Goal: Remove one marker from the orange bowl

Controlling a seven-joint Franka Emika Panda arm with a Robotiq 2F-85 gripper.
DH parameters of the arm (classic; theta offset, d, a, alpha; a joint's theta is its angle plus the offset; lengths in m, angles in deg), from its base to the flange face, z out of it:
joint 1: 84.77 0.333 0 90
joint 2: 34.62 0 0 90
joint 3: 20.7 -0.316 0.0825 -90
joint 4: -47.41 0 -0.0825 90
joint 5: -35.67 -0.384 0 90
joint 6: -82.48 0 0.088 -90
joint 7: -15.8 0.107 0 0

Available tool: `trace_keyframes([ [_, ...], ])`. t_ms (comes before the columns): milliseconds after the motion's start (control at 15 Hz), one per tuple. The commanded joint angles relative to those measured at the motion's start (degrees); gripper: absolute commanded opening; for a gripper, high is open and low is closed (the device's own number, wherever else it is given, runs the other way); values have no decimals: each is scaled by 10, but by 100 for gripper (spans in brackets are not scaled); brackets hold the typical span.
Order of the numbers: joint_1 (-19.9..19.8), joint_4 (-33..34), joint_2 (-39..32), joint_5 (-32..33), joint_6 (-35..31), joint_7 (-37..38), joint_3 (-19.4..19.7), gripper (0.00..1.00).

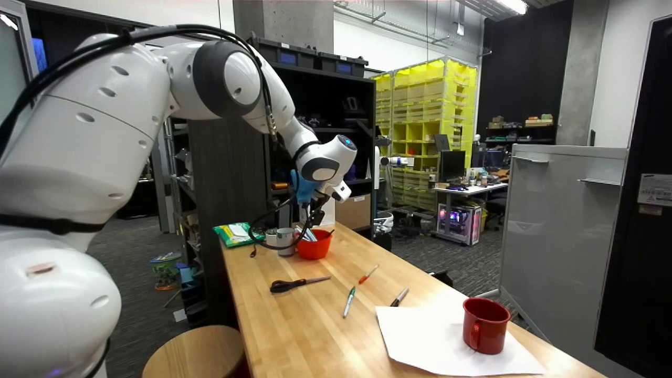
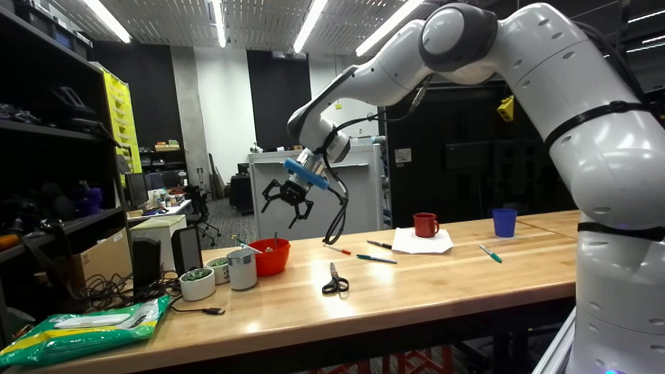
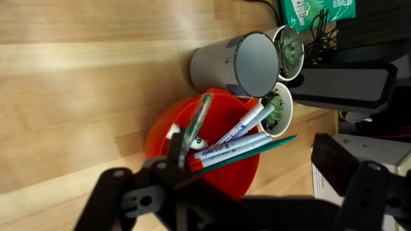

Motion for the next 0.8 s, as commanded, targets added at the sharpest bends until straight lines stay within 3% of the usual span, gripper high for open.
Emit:
trace_keyframes([
  [0, 1, 7, -5, 0, 2, 1, 1, 100],
  [733, -9, 50, -49, -6, 35, 2, -2, 100],
])
